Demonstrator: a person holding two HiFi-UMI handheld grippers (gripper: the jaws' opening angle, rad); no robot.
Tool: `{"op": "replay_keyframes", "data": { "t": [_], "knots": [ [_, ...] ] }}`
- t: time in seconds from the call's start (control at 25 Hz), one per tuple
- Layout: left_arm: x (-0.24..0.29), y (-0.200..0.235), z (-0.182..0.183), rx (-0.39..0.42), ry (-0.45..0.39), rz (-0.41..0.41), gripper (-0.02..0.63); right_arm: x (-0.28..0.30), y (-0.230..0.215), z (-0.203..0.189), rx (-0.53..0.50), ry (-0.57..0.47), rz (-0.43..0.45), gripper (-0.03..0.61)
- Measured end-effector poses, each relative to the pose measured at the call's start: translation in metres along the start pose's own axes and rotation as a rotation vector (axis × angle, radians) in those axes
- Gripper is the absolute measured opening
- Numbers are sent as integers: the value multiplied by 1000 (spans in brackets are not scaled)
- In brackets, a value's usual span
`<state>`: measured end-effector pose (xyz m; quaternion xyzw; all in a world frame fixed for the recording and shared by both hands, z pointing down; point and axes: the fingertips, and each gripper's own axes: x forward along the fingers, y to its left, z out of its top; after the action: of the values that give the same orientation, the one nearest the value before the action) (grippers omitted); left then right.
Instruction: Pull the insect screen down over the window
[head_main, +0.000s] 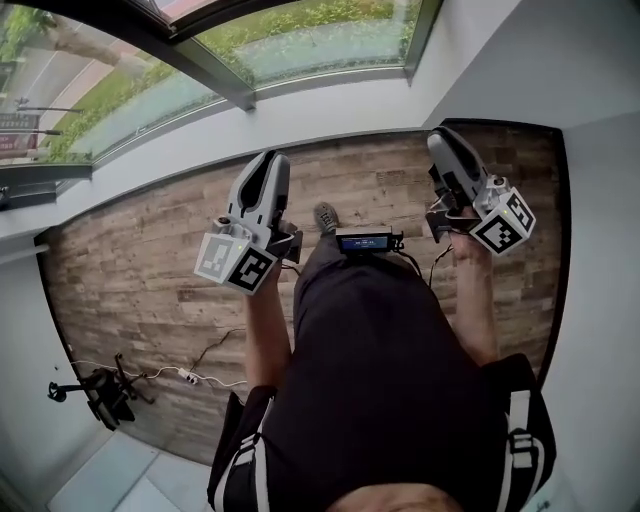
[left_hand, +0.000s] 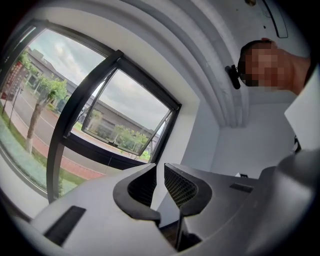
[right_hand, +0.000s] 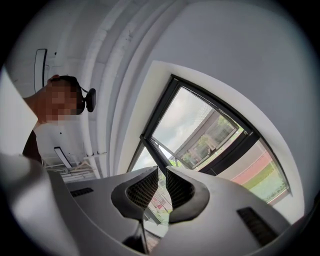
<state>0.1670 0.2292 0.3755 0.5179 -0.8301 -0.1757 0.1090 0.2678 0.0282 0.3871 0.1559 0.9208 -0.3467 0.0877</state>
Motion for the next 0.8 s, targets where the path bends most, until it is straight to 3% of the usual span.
{"op": "replay_keyframes", "data": {
  "t": [0.2, 0.48, 0.8],
  "knots": [
    [-5, -19, -8, 26, 16, 3, 52, -8, -2, -4, 37, -24, 33, 54],
    [2, -30, 1, 26, -9, -53, 52, -12, 6, -3, 17, -38, 45, 34],
    [-7, -11, 6, -20, -32, -65, 52, 7, 20, -20, -3, 2, 47, 21]
  ]
}}
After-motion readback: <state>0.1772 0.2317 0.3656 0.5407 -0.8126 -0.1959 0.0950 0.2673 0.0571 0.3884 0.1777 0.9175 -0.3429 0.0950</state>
